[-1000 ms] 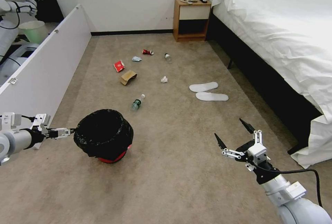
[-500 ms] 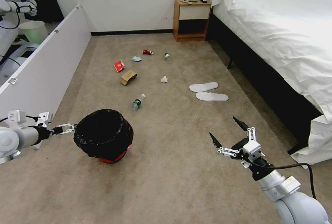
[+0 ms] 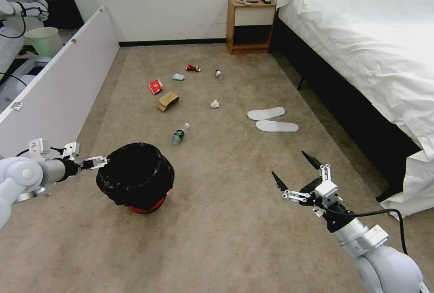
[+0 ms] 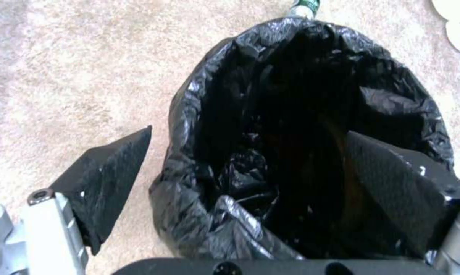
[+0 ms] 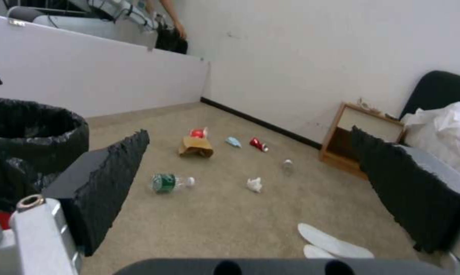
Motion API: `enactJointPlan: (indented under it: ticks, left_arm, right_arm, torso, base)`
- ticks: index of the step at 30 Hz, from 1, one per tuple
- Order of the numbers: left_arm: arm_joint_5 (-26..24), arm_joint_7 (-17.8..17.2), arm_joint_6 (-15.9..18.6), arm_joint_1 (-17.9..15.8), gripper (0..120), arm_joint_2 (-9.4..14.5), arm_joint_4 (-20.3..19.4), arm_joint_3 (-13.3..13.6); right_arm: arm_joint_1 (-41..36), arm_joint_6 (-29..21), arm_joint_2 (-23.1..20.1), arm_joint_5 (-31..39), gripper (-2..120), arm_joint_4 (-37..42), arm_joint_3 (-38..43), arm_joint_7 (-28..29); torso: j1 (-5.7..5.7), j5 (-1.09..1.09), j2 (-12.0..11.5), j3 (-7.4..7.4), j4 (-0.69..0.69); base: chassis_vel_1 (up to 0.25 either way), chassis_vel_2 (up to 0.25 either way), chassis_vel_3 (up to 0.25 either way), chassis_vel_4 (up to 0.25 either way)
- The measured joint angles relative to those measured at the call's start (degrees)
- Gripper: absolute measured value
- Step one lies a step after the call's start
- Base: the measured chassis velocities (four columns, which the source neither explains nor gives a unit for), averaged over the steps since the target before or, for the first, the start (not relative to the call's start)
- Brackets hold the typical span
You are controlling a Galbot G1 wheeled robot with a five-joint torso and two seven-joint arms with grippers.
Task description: Pick up the trash bin and place the garbage on the floor into it.
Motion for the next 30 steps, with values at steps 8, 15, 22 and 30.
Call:
enactJointPlan:
  ticks: [8,15,22,30]
  left_arm:
    - [2.0,0.8,0.0,-2.8,100,-2.0,2.3,3.1]
    - [3.1,1.6,0.0,-4.8,100,-3.4,4.1,4.7]
    - [3.5,2.2,0.0,-5.1,100,-4.7,5.7,3.4]
    - [4.4,3.7,0.0,-3.8,100,-5.1,7.2,1.3]
  right_arm:
    - [0.3,0.0,0.4,0.2,100,-0.5,0.2,0.1]
    - [0.0,-0.1,0.4,0.4,100,-0.4,0.8,0.2]
    - [-0.5,-0.1,0.5,0.3,100,-0.2,1.2,0.2]
    - [-0.6,-0.3,0.1,0.3,100,-0.3,1.1,0.2]
  torso:
    - [0.0,-0.01,0.0,0.0,0.0]
    - [0.0,0.0,0.0,0.0,0.0]
    - [0.0,0.0,0.0,0.0,0.0]
    - [0.0,-0.01,0.0,0.0,0.0]
  base:
    - [0.0,0.0,0.0,0.0]
    - [0.0,0.0,0.0,0.0]
    - [0.0,0.0,0.0,0.0]
    - [0.0,0.0,0.0,0.0]
